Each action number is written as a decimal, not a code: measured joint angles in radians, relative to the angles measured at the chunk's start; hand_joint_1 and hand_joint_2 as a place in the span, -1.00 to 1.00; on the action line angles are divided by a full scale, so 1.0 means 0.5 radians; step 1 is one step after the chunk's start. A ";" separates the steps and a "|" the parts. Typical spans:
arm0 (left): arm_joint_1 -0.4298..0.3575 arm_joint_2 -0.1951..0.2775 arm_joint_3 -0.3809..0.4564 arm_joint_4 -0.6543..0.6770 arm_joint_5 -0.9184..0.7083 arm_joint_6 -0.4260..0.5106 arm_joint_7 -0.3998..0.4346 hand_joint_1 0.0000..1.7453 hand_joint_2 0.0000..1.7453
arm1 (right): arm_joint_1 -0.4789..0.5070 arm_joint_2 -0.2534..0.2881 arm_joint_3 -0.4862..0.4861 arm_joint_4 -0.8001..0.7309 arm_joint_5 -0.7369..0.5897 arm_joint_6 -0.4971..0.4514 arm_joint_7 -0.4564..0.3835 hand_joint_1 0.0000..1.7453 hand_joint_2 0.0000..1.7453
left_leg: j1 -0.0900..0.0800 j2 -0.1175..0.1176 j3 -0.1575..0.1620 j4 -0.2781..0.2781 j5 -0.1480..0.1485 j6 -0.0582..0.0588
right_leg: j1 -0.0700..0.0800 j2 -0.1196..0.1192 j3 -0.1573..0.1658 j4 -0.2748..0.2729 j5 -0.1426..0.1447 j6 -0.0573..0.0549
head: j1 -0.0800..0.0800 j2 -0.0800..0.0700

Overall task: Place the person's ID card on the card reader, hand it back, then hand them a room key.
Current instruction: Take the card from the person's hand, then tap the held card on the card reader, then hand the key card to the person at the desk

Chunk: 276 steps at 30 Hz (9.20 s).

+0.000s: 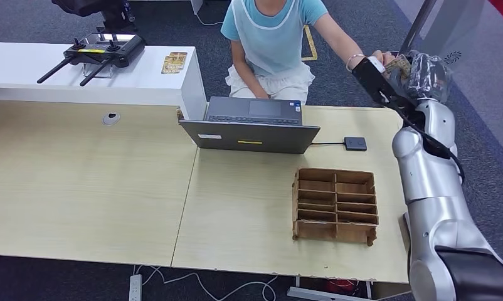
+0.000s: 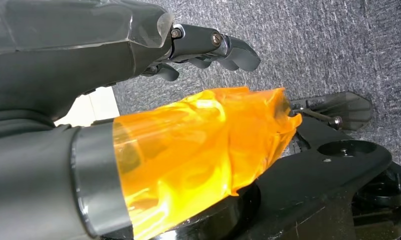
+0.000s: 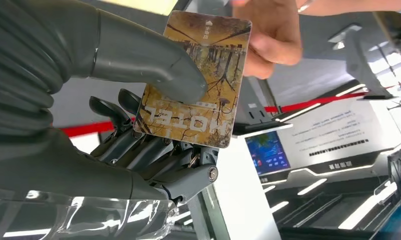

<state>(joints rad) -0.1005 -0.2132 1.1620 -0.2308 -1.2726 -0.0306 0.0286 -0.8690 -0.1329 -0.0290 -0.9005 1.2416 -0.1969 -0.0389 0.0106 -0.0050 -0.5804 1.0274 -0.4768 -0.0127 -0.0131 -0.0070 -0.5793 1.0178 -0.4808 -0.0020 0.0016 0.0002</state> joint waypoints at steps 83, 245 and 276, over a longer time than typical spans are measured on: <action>0.022 0.024 0.079 0.000 0.147 -0.003 -0.003 -1.00 -1.00 | 1.336 -0.730 -0.748 0.100 -2.607 1.374 -0.654 1.00 1.00 | -0.001 -0.003 -0.004 0.000 -0.002 0.002 | -0.001 -0.004 -0.002 -0.002 -0.001 0.001 | 0.000 0.000; 0.001 0.019 0.039 0.000 -0.027 -0.011 0.002 -1.00 -1.00 | -0.391 -0.059 0.610 0.328 -0.123 0.253 0.062 1.00 1.00 | 0.000 -0.003 -0.004 0.000 0.004 0.000 | 0.000 -0.002 -0.003 0.003 0.001 0.001 | 0.000 0.000; 0.002 0.019 0.037 0.000 -0.042 -0.008 0.023 -1.00 -1.00 | -0.397 -0.024 0.525 0.483 -0.149 0.169 0.061 -1.00 1.00 | 0.000 -0.002 -0.004 0.000 0.004 0.000 | 0.000 -0.002 -0.003 0.003 0.001 0.001 | 0.000 0.000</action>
<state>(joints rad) -0.0993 -0.2037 1.1807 -0.2308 -1.2935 -0.0346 0.0401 -1.0674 -0.1449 0.2336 -0.6590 1.1669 -0.1125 -0.0085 0.0105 -0.0062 -0.5823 1.0274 -0.4749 -0.0128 -0.0132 -0.0081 -0.5808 1.0190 -0.4803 -0.0018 0.0016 0.0001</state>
